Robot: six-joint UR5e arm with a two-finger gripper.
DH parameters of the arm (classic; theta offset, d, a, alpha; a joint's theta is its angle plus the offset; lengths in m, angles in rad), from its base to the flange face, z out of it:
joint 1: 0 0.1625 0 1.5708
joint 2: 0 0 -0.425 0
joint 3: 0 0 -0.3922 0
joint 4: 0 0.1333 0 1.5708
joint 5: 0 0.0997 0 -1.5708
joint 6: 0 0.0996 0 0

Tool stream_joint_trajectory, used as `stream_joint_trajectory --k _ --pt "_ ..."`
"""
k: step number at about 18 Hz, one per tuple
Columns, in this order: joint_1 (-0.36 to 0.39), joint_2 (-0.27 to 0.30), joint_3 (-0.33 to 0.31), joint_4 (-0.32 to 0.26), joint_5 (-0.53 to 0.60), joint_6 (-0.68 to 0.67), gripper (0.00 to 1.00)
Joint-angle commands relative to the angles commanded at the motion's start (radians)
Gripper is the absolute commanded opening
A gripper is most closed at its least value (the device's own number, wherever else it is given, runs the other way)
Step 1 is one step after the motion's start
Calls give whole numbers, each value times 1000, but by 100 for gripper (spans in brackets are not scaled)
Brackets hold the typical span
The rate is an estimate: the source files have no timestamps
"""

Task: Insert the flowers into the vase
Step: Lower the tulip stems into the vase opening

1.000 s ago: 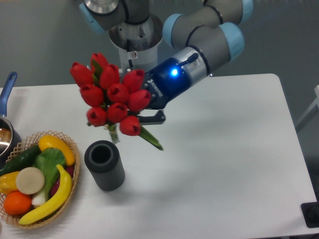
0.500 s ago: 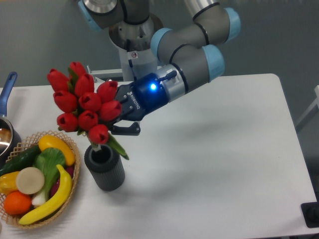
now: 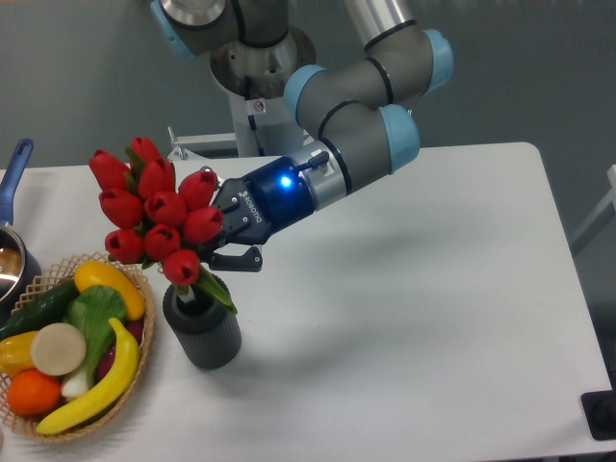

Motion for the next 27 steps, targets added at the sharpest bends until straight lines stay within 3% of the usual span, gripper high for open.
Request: stream_joint_trajectory --k 3,8,14,15,16,18,19,20,27 --pt "0 -11 -14 6 20 6 3" --pt "-2 -14 -146 5 83 139 10" --pt "-2 -57 -143 11 133 150 20" --pt "-2 -66 -141 11 140 150 25" --pt "-2 -72 -141 11 140 150 37" --pt "-2 -72 -147 11 143 150 67" --pt "-2 -71 -152 11 143 149 87" --pt "0 -69 -155 11 143 149 100" --pt "11 -61 -155 12 143 141 100"
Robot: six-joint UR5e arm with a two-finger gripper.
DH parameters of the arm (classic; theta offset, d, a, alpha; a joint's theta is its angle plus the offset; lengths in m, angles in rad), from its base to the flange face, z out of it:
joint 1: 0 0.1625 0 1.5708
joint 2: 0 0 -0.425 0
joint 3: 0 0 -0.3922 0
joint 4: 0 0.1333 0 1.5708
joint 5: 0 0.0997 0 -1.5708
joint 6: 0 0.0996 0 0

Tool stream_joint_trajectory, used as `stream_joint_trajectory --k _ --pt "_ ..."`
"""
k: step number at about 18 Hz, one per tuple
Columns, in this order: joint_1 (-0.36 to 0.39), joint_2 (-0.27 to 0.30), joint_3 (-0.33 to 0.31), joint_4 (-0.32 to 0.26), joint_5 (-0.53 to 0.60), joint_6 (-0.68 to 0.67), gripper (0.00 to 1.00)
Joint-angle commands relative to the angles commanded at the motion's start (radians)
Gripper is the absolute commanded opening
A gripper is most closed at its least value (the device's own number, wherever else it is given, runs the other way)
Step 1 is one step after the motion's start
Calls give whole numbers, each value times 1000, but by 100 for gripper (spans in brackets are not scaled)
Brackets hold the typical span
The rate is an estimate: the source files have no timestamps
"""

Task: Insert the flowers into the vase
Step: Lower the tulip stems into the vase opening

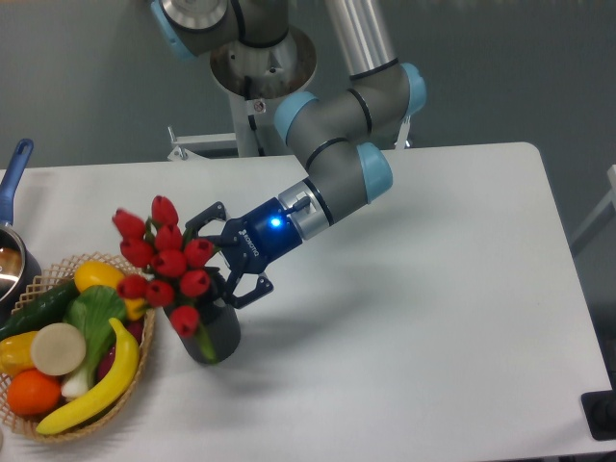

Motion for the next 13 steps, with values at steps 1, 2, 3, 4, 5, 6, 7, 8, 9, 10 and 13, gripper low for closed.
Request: stream_joint_trajectory --k 1,2,3,4,5,6,7,8,9,10,13 --pt "6 3 -2 0 0 -3 100" --pt "12 15 -2 0 0 -5 100" --pt "21 24 -3 0 0 -6 100" --pt "28 31 -3 0 0 -6 100" --pt "31 35 -3 0 3 -6 100" --pt "32 40 -3 0 8 -6 100" --pt "32 40 -3 0 27 -6 100" --pt "32 40 -5 0 49 -6 100" --pt "32 38 -5 0 64 -6 100" --pt "31 35 -5 0 69 -6 100" --pt "28 31 -14 0 95 -6 100"
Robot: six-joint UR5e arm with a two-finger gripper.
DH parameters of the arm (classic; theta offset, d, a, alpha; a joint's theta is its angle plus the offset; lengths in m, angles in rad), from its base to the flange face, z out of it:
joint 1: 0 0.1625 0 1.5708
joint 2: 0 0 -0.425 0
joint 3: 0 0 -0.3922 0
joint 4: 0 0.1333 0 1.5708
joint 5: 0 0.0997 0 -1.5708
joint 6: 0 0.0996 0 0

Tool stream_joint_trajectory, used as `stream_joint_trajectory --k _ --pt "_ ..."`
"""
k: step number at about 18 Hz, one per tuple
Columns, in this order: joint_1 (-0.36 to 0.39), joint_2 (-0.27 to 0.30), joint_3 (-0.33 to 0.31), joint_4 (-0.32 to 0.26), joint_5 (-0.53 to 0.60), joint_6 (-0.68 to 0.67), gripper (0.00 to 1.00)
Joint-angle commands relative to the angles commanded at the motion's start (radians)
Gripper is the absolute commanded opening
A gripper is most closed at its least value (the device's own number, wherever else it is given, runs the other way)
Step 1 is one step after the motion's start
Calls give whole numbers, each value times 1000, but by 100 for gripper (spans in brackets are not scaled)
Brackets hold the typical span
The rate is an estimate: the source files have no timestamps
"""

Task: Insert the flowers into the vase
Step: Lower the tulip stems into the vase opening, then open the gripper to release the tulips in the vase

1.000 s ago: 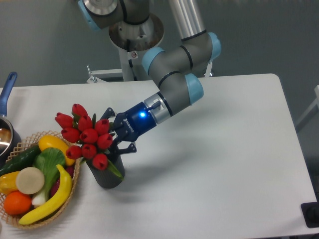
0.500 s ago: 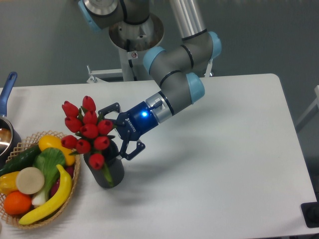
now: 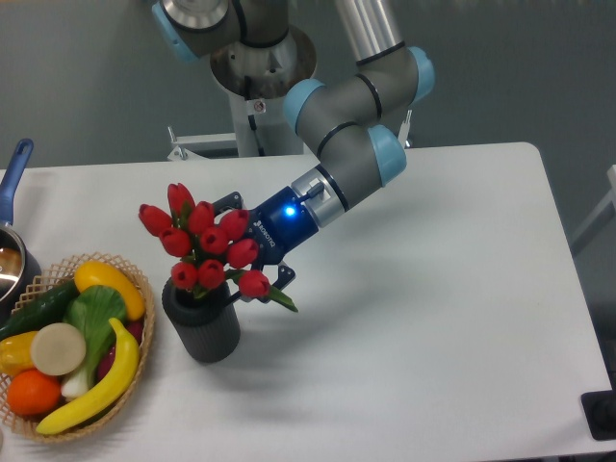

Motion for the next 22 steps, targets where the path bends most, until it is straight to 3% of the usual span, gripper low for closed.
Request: stream_joint_trajectory --k 10,12,15,18,22 --pt "-31 6 -6 3 66 -11 100" --pt "-31 43 24 3 115 -12 100" --pt "-31 86 89 3 146 -165 100" --pt "-64 78 103 5 255 -189 100" --pt "-66 90 100 5 262 -221 100"
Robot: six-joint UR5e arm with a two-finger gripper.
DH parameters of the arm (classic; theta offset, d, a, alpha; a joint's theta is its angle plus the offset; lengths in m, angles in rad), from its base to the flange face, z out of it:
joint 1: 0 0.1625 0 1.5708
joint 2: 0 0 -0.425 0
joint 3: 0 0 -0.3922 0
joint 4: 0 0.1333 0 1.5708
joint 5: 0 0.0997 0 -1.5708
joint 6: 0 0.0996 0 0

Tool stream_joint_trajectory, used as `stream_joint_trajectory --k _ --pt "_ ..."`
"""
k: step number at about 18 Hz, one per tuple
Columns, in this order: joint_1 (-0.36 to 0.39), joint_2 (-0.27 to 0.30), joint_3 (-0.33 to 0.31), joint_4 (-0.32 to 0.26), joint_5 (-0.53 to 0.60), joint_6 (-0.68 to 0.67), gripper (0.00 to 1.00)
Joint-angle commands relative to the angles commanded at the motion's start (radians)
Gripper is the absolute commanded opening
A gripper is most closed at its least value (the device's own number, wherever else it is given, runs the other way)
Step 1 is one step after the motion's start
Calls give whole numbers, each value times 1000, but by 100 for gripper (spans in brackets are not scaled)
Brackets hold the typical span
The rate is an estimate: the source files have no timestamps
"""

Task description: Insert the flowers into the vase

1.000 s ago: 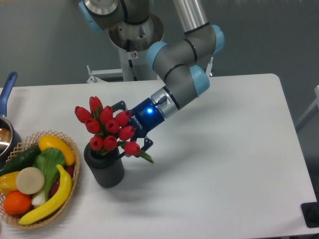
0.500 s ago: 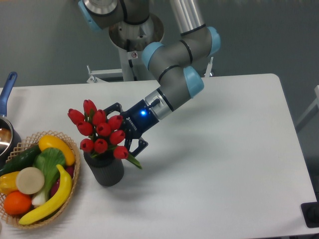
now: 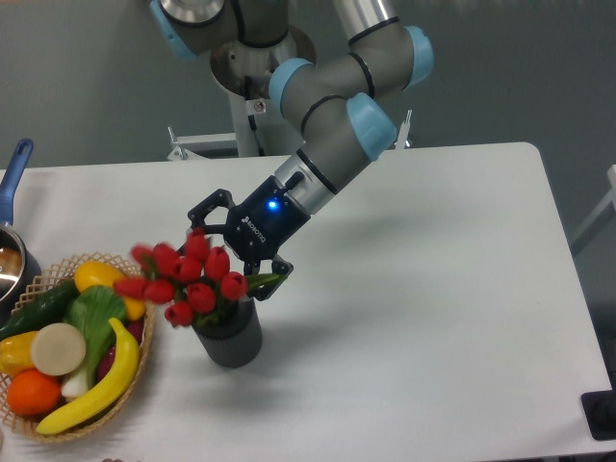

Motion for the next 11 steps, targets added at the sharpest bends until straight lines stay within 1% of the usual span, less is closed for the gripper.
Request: stream_joint_trajectory --k 5,7,8,11 --pt "0 17 -17 0 3 0 100" --pt "2 20 -23 0 29 3 100" --pt "9 20 -26 0 55 2 100" --pt "32 32 -31 0 80 2 100"
